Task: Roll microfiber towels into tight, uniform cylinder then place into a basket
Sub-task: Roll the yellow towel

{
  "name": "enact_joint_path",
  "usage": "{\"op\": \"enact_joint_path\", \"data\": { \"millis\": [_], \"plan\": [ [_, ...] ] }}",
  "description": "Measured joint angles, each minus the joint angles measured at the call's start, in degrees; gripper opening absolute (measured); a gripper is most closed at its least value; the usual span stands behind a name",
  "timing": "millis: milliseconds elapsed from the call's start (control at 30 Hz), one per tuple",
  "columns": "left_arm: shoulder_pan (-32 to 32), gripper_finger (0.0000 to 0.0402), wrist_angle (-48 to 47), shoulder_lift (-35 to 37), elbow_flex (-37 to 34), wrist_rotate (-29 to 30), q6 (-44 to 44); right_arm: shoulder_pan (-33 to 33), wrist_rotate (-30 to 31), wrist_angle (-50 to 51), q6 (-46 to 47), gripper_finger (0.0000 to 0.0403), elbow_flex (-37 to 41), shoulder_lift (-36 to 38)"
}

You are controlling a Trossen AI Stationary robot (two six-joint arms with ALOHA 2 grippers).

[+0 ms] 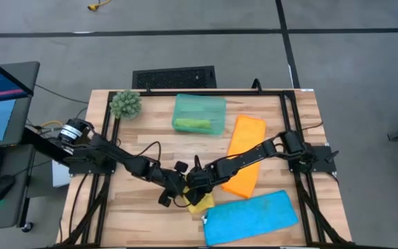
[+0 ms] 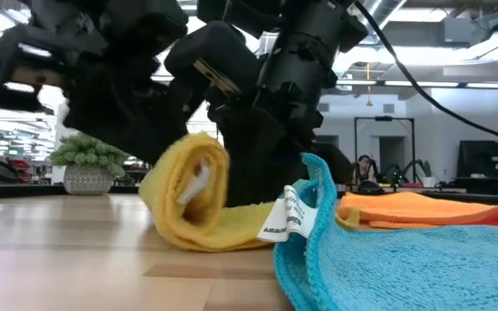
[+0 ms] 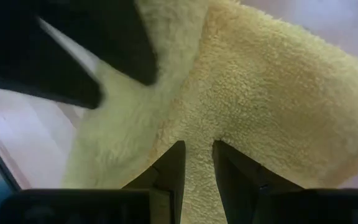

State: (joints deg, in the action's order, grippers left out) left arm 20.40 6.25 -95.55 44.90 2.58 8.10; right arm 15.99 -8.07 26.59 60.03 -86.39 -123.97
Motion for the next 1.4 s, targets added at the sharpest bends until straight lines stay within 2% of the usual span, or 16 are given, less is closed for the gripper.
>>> {"op": "enact_joint_path", "data": {
  "millis": [267,600,767,867,967,1067,1167,1300,1400],
  "plan": [
    [0.14,0.0153,1.96,-7.97,2.06,-1.74,-4.03,0.17,0.69,0.78,0.21,0.0106,0.13,-0.06],
    [-0.06,0.0153,2.24,-8.01,2.14,-1.29,-4.86,0.91,1.16,4.03,1.32,0.0106,0.11,1.20],
    [-0.18,0.0153,1.47,-8.04,2.25,-1.64,-7.45,1.90,6.23,12.19,1.25,0.0107,0.10,5.79],
    [-0.28,0.0153,1.30,-8.04,2.30,-1.70,-12.59,2.72,8.31,12.95,-0.58,0.0107,0.04,8.95],
    [-0.28,0.0153,1.25,-8.04,2.32,-1.44,-20.74,4.06,8.92,13.66,-3.21,0.0107,-0.04,11.62],
    [-0.31,0.0153,1.54,-8.04,2.35,-1.34,-30.09,5.77,12.39,14.38,-5.07,0.0107,0.00,12.07],
    [-0.36,0.0153,0.54,-8.04,3.12,-2.12,-34.42,7.37,14.80,10.10,-8.07,0.0107,0.02,12.10],
    [-0.32,0.0153,-2.06,-8.20,5.12,-3.36,-34.78,8.15,15.69,1.99,-10.95,0.0107,-0.18,10.30],
    [-0.39,0.0153,-5.07,-8.21,6.93,-3.67,-34.25,8.14,15.51,-0.13,-10.51,0.0107,-0.21,7.98]
  ]
}}
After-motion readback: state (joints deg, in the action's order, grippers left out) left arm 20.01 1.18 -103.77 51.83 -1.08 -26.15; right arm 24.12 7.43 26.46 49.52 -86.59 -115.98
